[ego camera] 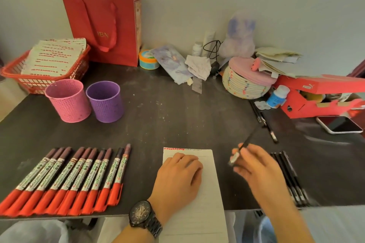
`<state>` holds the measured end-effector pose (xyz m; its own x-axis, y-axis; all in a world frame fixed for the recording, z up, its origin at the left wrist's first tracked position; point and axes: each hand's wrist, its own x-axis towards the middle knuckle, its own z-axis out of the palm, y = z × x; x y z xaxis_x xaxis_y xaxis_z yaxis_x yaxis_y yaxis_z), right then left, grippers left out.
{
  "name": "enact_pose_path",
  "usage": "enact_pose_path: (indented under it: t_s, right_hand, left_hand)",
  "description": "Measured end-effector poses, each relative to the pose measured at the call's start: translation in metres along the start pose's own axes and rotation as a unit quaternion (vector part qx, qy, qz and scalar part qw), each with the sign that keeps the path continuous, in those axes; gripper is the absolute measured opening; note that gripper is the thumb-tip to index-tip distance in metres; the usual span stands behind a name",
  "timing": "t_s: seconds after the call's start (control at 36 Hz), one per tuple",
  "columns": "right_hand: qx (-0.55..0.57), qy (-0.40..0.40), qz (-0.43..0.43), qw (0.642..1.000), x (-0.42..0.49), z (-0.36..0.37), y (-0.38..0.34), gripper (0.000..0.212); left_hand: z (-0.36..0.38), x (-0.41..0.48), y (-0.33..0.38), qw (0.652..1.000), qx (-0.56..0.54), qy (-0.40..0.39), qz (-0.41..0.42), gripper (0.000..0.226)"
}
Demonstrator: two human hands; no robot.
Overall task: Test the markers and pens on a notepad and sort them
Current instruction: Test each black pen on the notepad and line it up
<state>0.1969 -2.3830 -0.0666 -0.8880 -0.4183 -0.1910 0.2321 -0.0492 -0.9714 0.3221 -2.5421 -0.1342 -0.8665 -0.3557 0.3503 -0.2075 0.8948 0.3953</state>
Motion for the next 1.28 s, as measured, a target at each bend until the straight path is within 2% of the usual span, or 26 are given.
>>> enact_pose_path:
  t_s: [0.08, 0.17, 0.28, 0.33, 0.39, 0.5, 0.58, 0.69, 0.92, 1.0, 1.08, 1.17, 1.28]
  right_hand:
    - [0.048, -0.003, 0.009, 0.999, -0.032, 0.007, 0.022, 0.009]
    - [0.089, 0.016, 0.013, 0.996, -0.051, 0.009, 0.037, 0.017]
    - [0.056, 0.002, -0.008, 0.998, -0.065, 0.01, 0.047, 0.028]
    - [0.045, -0.01, -0.011, 0.999, -0.07, 0.012, 0.049, 0.024]
    - [0.045, -0.027, -0.011, 0.999, -0.074, 0.015, 0.049, 0.012]
    - [0.045, -0.063, -0.03, 0.996, -0.078, 0.022, 0.045, 0.022]
    - [0.005, -0.059, -0.069, 0.996, -0.078, 0.028, 0.044, 0.018]
    - [-0.059, -0.051, -0.097, 0.992, -0.073, 0.035, 0.042, 0.018]
    - [-0.048, -0.079, -0.107, 0.99, -0.063, 0.039, 0.034, 0.023]
    - [-0.075, -0.094, -0.141, 0.983, -0.057, 0.04, 0.022, 0.021]
    - [-0.08, -0.079, -0.171, 0.979, -0.047, 0.039, 0.012, 0.02]
    - [-0.045, -0.03, -0.186, 0.981, -0.026, 0.03, 0.003, 0.023]
    - [-0.012, -0.014, -0.137, 0.99, 0.009, 0.025, 0.0, 0.022]
  left_hand:
    - [-0.003, 0.003, 0.0, 1.0, -0.017, -0.015, -0.005, 0.016]
    - [-0.009, 0.004, -0.001, 0.998, -0.023, -0.059, -0.003, 0.021]
    - [-0.027, 0.004, 0.007, 0.995, -0.081, -0.049, -0.035, 0.029]
    - [-0.037, -0.001, 0.015, 0.991, -0.116, -0.04, -0.057, 0.038]
    - [-0.043, -0.01, 0.024, 0.985, -0.145, -0.072, -0.066, 0.044]
    - [-0.046, -0.024, 0.037, 0.961, -0.223, -0.159, -0.05, 0.042]
    - [-0.047, -0.028, 0.037, 0.948, -0.263, -0.167, -0.068, 0.036]
    - [-0.047, -0.026, 0.033, 0.957, -0.235, -0.152, -0.08, 0.055]
    - [-0.056, -0.015, 0.029, 0.952, -0.251, -0.135, -0.108, 0.078]
    - [-0.057, -0.009, 0.025, 0.948, -0.269, -0.113, -0.126, 0.073]
    - [-0.056, -0.005, 0.021, 0.954, -0.25, -0.113, -0.119, 0.059]
    - [-0.05, -0.003, 0.012, 0.975, -0.157, -0.107, -0.116, 0.059]
    - [-0.033, -0.005, 0.004, 0.99, -0.05, -0.102, -0.078, 0.055]
